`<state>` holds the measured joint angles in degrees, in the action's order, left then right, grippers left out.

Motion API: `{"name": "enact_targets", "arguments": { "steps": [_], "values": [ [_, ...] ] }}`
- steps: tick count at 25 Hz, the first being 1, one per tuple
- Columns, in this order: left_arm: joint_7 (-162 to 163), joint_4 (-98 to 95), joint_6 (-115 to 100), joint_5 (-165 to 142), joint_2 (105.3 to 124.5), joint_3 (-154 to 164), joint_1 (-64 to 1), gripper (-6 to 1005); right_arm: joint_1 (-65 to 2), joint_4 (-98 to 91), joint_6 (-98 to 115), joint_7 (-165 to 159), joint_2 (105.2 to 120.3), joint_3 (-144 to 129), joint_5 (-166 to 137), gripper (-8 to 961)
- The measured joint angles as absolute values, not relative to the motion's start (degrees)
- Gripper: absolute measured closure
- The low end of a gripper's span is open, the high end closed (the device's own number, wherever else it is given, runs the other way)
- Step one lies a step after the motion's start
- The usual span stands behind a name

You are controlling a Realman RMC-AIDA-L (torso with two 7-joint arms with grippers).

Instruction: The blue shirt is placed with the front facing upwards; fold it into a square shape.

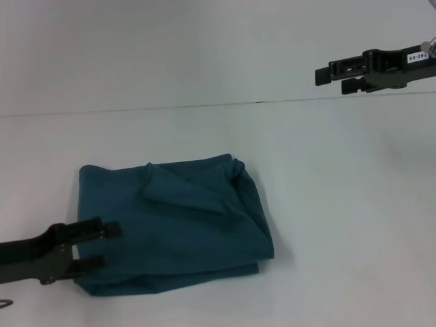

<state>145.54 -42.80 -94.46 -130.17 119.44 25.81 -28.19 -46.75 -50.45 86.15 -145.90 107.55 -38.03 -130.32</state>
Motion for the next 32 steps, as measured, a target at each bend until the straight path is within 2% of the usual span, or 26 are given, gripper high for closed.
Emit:
{"name": "enact_targets", "arguments": {
  "steps": [4, 8, 14, 18, 22, 28, 32],
  "values": [
    [146.1, -41.3, -88.9, -132.7, 119.31, 26.3, -28.2, 67, -46.7, -50.5, 86.1, -145.8, 107.57, -38.0, -130.3, 99],
    [146.4, -40.9, -87.7, -134.6, 119.31, 26.2, -28.4, 68, -46.6, -50.5, 86.2, -145.8, 107.56, -37.9, -130.3, 100],
    [143.1, -46.7, -98.0, -127.0, 119.05, 21.9, -27.4, 71, -46.9, -50.5, 86.7, -145.3, 107.55, -38.1, -130.3, 100],
    [139.5, -49.2, -102.1, -125.2, 118.47, 20.3, -26.8, 74, -48.3, -50.3, 87.6, -142.7, 108.12, -41.9, -130.5, 100],
    [132.8, -50.5, -103.4, -125.6, 118.18, 20.2, -26.0, 79, -51.7, -50.0, 86.7, -141.2, 109.89, -50.1, -131.6, 100],
    [131.1, -51.5, -102.9, -125.5, 118.05, 15.7, -24.0, 80, -59.2, -45.9, 78.4, -144.1, 114.74, -56.0, -140.1, 100],
    [132.9, -51.6, -102.0, -125.6, 117.47, 10.5, -23.2, 80, -63.2, -43.0, 75.1, -144.7, 117.05, -56.1, -141.6, 100]
  ]
}}
